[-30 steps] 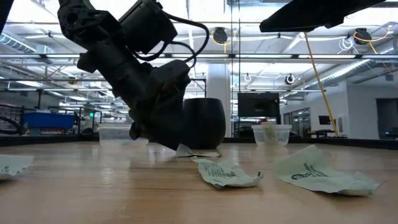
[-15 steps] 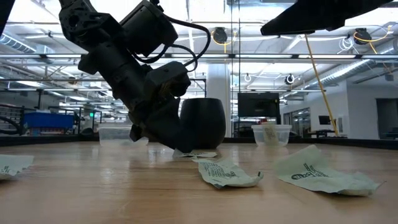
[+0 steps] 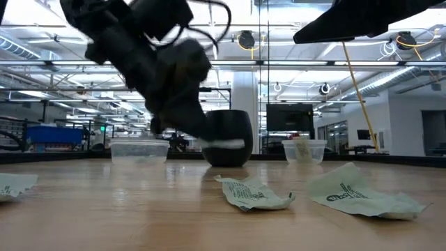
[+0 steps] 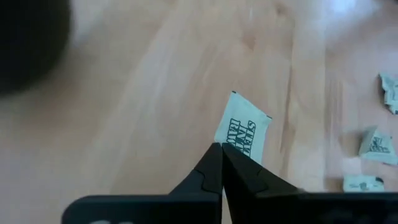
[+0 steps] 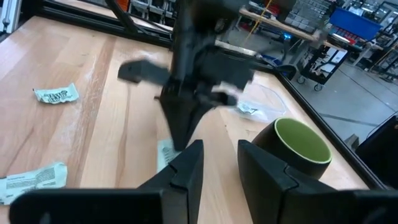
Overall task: Pick and place items into bin
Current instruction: Put the green stevia packet into the left transparent bin
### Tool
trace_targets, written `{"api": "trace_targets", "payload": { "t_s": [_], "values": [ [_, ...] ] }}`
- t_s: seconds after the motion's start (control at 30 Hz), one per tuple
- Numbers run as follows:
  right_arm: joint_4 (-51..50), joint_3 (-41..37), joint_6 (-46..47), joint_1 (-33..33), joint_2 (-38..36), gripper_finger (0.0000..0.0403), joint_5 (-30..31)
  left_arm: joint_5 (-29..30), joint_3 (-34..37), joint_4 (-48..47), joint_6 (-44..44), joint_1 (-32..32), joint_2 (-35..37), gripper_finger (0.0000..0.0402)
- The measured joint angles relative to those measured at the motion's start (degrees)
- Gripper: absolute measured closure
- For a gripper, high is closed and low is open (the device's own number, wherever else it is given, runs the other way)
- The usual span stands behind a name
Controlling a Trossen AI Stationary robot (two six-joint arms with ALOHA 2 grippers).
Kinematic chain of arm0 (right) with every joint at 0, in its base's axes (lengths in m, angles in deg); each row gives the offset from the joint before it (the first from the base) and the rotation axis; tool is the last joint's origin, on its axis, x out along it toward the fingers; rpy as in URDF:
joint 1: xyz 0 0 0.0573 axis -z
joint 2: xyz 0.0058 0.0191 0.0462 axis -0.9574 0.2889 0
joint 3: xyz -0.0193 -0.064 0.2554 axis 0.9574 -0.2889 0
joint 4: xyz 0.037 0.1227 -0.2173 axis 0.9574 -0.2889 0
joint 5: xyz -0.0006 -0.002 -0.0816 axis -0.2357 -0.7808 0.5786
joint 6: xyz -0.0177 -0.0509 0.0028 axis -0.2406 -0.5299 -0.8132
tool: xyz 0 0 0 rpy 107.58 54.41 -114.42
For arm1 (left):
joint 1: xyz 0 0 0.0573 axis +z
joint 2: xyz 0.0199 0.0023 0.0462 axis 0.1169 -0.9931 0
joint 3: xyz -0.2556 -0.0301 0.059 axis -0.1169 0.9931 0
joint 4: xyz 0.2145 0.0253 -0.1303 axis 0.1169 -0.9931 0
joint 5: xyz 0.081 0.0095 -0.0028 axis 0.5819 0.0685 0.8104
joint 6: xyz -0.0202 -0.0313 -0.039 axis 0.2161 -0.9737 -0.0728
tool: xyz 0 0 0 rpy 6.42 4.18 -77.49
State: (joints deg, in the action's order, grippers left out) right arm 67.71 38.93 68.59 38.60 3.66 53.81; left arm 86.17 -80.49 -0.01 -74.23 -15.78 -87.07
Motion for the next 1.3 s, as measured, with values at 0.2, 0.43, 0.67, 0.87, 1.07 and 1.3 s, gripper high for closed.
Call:
{"api": "trace_targets", "payload": {
  "t_s": [0.2, 0.43, 0.67, 0.87, 1.07, 1.3],
  "values": [
    [-0.39, -0.02, 0.17, -0.02, 0.0, 0.0312, -0.09, 6.17, 0.0, -11.05, 1.77, 0.04, 9.56, 0.0396],
    [-0.61, -0.02, 0.17, -0.39, 0.0, 0.0312, -0.15, 13.58, -0.04, -22.67, 1.95, -0.07, 18.97, 0.0396],
    [-0.57, -0.02, 0.17, -0.39, 0.0, 0.0312, -0.14, 22.87, -0.09, -33.98, 1.53, 1.51, 23.48, 0.0397],
    [-0.47, -0.04, 0.39, -0.37, 0.0, 0.0312, -0.13, 30.98, -0.02, -44.29, -2.82, 4.85, 23.79, 0.0398],
    [-0.49, -0.04, 0.63, -0.37, 0.0, 0.0312, -0.14, 33.2, 1.6, -46.88, -4.33, 9.1, 23.79, 0.0394],
    [-0.66, -0.04, 0.63, -0.37, 0.0, 0.0312, -0.44, 31.26, 5.2, -45.11, -3.06, 13.5, 23.15, 0.0383]
  ]
}}
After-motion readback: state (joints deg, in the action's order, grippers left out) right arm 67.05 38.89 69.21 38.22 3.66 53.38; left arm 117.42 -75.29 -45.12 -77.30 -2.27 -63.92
